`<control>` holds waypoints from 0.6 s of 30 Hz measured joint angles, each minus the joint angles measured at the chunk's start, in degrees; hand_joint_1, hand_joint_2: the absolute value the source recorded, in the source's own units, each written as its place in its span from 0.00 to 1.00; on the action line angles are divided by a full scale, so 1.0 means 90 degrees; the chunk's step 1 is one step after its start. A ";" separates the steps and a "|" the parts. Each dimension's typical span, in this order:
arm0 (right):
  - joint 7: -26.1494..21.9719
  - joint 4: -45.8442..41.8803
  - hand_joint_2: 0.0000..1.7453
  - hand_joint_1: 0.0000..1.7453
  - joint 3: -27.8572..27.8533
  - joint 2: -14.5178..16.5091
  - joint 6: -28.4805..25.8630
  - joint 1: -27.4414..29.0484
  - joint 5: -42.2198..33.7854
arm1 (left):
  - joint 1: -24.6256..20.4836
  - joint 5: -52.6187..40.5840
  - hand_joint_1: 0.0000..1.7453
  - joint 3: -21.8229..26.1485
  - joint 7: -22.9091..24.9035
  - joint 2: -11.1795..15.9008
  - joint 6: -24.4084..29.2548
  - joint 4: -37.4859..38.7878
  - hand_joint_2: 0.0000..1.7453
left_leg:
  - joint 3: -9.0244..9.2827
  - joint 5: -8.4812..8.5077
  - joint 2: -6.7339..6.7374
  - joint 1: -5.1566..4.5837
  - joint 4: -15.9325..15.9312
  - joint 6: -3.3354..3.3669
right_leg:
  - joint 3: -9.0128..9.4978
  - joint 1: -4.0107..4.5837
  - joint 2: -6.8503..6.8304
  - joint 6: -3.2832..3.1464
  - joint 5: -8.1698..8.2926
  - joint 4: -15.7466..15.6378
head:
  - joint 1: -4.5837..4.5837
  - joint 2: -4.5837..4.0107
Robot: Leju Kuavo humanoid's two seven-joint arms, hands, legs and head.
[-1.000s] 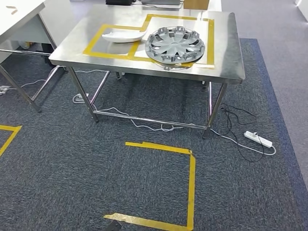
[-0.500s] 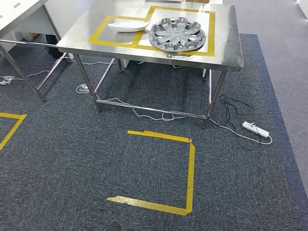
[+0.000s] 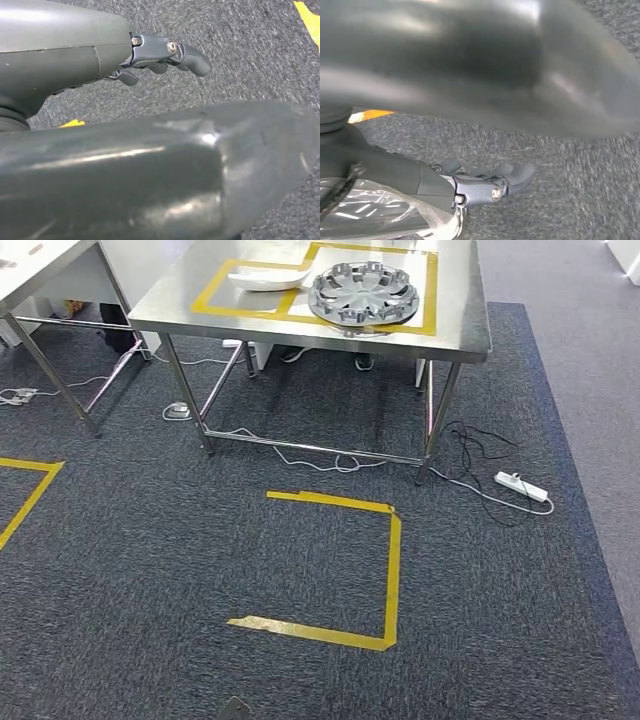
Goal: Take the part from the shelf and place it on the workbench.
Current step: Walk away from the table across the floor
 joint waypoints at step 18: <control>-0.0100 0.0071 0.00 0.00 -0.0527 0.0031 0.0066 -0.0134 0.0273 | 0.0039 0.0035 0.00 0.0178 -0.0032 0.0019 -0.0004 0.0005 0.00 | 0.1210 -0.0995 -0.0096 0.0114 -0.0344 0.0071 | -0.1424 -0.0022 -0.0042 0.0175 0.0693 0.0578 | -0.0025 0.0000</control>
